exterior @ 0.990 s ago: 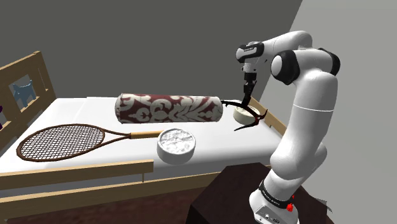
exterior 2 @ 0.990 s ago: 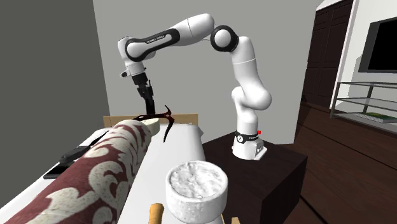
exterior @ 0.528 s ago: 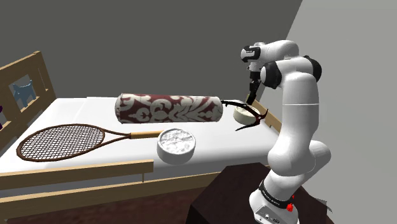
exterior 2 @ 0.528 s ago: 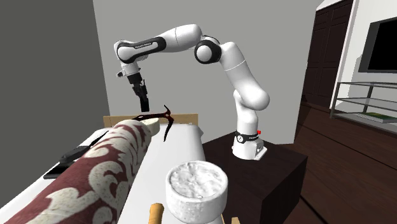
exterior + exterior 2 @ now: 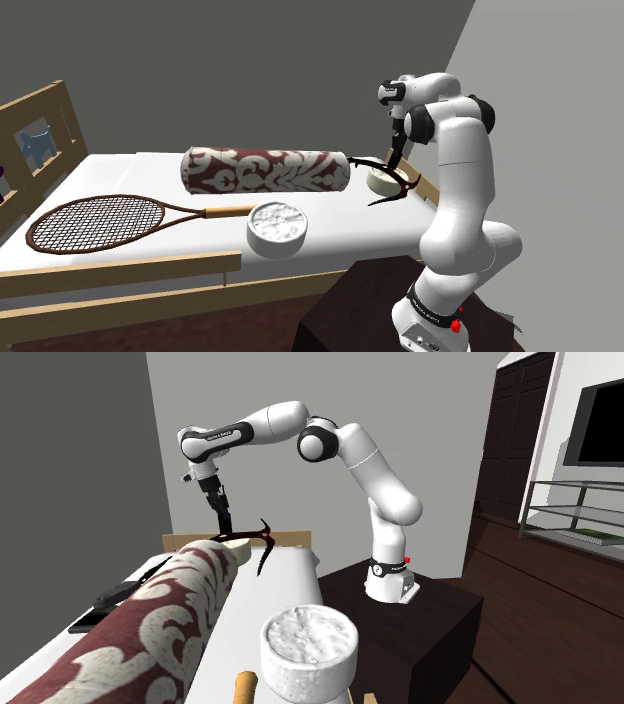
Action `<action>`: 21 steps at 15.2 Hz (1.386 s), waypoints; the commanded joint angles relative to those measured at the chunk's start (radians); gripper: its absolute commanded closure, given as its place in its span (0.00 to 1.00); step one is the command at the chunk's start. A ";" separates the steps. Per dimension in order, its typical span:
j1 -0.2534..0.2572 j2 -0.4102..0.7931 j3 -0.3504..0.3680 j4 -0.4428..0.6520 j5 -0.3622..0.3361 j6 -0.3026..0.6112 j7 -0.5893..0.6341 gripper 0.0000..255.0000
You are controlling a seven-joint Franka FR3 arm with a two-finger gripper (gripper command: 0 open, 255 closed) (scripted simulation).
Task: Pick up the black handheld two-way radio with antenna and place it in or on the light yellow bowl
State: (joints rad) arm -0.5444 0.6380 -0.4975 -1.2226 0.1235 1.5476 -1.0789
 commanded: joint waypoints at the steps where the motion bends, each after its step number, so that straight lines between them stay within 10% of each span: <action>1: 0.001 0.006 0.002 -0.019 0.002 0.024 0.001 1.00; 10: 0.003 0.008 0.003 -0.035 0.003 0.043 0.001 1.00; 11: 0.003 0.008 0.003 -0.035 0.003 0.043 0.001 0.00; 16: 0.003 0.008 0.003 -0.035 0.003 0.043 0.001 0.00; 21: -0.039 0.069 0.010 0.195 0.019 -0.123 0.003 0.00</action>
State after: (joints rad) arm -0.5765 0.6985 -0.4878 -1.0563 0.1407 1.4455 -1.0744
